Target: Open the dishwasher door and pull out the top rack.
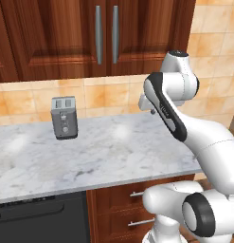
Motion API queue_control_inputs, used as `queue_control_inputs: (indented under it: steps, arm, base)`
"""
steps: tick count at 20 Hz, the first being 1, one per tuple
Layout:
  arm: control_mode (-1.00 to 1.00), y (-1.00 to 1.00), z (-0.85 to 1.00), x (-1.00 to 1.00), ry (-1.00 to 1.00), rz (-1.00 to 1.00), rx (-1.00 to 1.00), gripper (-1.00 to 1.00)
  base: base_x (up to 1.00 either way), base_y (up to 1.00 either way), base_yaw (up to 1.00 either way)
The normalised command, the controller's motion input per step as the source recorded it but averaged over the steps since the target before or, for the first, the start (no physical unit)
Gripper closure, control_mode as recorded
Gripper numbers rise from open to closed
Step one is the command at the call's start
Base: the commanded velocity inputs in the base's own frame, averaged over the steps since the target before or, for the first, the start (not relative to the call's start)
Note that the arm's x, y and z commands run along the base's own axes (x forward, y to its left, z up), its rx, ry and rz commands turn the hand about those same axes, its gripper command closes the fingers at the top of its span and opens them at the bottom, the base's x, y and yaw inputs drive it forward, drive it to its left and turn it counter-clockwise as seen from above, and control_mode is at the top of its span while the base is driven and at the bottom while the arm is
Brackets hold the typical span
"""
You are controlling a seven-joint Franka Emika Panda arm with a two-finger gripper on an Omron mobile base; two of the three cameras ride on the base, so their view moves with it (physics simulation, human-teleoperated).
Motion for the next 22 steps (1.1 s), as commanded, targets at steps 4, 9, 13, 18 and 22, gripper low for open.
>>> queue_control_inputs:
  steps: [4,9,13,18,22]
  arm:
    - [-1.0,0.0,-0.03,-0.03,0.01,0.0,0.0,-1.0]
    - [-1.0,0.0,-0.04,0.0,0.01,0.0,0.0,-1.0]
    - [1.0,0.0,-0.1,-0.02,0.0,0.03,-0.01,-1.0]
    - [1.0,0.0,0.0,0.0,0.0,0.0,0.0,-1.0]
    - [1.0,0.0,0.0,0.0,0.0,0.0,0.0,-1.0]
  base:
    - [0.0,0.0,0.0]
    - [0.0,0.0,0.0]
    - [-0.06,0.0,0.08]
    - [-0.14,0.0,0.44]
    - [0.0,0.0,0.56]
